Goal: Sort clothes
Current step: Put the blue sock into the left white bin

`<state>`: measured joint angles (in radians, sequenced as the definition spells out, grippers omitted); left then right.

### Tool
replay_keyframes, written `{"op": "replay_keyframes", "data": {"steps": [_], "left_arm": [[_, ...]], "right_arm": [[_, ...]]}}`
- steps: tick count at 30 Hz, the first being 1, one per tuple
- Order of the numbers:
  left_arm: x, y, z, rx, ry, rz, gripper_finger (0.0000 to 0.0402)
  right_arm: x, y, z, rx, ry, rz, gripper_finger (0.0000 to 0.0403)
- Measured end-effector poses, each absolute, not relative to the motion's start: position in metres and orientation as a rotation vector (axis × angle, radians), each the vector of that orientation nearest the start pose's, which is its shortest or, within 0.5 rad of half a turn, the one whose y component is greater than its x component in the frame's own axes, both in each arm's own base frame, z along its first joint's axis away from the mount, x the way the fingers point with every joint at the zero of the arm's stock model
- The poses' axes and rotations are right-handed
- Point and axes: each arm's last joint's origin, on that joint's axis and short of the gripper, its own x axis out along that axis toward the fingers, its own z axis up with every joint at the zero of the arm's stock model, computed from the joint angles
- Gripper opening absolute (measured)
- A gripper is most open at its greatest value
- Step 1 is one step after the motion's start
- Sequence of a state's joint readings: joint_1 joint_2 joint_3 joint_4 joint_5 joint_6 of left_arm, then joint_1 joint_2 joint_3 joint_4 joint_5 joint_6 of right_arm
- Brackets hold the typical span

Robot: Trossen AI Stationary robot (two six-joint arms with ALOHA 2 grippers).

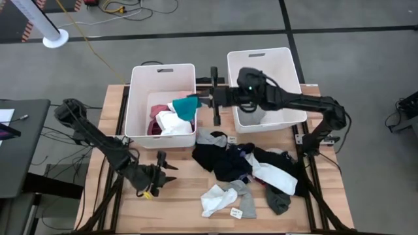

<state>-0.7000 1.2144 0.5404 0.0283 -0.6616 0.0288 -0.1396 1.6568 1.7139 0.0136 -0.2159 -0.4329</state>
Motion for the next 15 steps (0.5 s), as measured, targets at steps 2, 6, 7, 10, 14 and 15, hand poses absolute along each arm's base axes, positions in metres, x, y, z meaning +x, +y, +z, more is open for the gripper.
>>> {"op": "replay_keyframes", "data": {"steps": [2,6,7,10,14,15], "left_arm": [[0.189,-0.13,0.186,0.414,0.477,-0.064,0.0176],[0.194,-0.12,0.181,0.368,0.448,-0.089,0.0176],[0.194,-0.119,0.18,0.357,0.44,-0.091,0.0176],[0.196,-0.116,0.178,0.329,0.44,-0.113,0.0176],[0.197,-0.116,0.179,0.309,0.439,-0.125,0.0176],[0.197,-0.116,0.179,0.308,0.44,-0.126,0.0176]], "right_arm": [[0.381,-0.055,0.443,-0.434,-0.088,0.064,0.0004],[0.396,-0.076,0.427,-0.411,-0.084,0.075,0.0004],[0.4,-0.082,0.421,-0.402,-0.081,0.075,0.0004],[0.41,-0.099,0.408,-0.37,-0.091,0.095,0.0004],[0.421,-0.118,0.394,-0.36,-0.115,0.08,0.0004],[0.424,-0.121,0.39,-0.354,-0.124,0.074,0.0004]]}}
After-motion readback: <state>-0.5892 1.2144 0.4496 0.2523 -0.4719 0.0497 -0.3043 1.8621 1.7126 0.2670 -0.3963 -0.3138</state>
